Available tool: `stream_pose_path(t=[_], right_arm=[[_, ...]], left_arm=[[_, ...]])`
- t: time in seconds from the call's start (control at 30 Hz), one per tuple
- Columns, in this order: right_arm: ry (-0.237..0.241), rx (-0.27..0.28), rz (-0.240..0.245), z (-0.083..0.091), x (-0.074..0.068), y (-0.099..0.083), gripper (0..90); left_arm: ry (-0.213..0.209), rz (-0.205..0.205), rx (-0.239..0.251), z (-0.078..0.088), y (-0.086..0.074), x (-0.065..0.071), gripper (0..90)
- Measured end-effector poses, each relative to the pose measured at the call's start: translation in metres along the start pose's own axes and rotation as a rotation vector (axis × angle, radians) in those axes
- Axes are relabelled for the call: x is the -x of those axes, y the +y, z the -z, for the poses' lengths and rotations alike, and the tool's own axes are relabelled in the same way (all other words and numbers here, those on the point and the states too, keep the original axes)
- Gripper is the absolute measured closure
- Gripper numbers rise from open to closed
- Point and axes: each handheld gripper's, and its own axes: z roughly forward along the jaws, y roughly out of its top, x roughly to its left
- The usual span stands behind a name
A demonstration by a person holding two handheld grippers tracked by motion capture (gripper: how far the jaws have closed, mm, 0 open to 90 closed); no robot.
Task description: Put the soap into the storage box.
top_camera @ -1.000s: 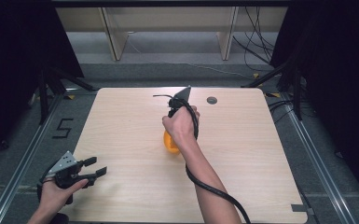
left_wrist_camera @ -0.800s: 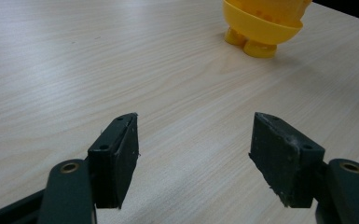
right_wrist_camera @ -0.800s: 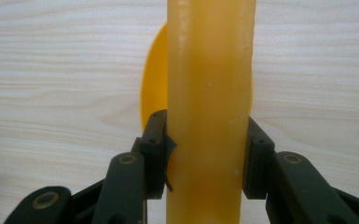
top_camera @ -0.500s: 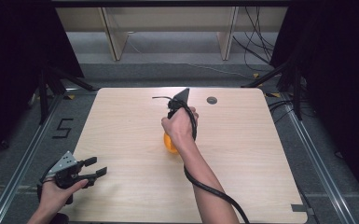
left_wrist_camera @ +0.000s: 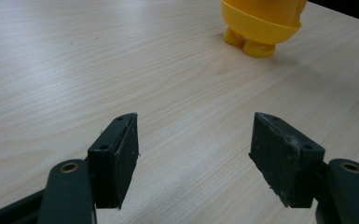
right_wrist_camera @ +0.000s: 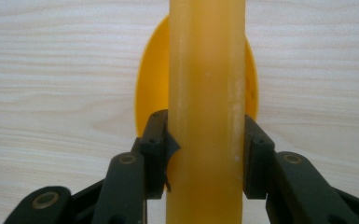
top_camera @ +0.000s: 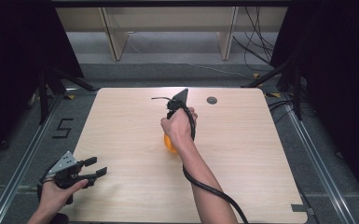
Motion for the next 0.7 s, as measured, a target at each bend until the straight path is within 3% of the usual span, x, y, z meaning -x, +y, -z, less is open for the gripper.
stream_pose_path(t=[0.07,0.1,0.17,0.4,0.43,0.57,0.7], right_arm=[[0.002,0.010,-0.023,-0.0007,-0.0020,-0.0002,61.6],[-0.007,0.009,0.016,-0.0011,0.0003,-0.0011,61.5],[-0.025,0.019,0.017,-0.0013,-0.0012,-0.0016,61.5],[-0.023,0.018,0.005,-0.0012,-0.0028,-0.0012,61.5],[-0.032,0.022,0.049,-0.0008,-0.0006,-0.0014,61.4],[-0.014,0.006,0.032,-0.0002,-0.0018,-0.0014,61.1],[-0.032,0.026,0.046,0.0024,-0.0028,-0.0019,60.6]], left_arm=[[0.009,0.006,-0.006,0.0003,0.0000,0.0007,31.8],[0.012,0.004,-0.009,0.0005,0.0001,0.0008,31.8],[0.006,0.008,-0.002,-0.0001,0.0000,0.0011,31.8],[0.009,0.004,-0.007,0.0002,0.0000,0.0008,31.8],[0.005,0.009,0.001,-0.0002,-0.0001,0.0010,31.8],[0.002,0.007,0.000,-0.0001,-0.0003,0.0002,31.8],[0.008,0.005,-0.007,0.0002,-0.0001,0.0009,31.8]])
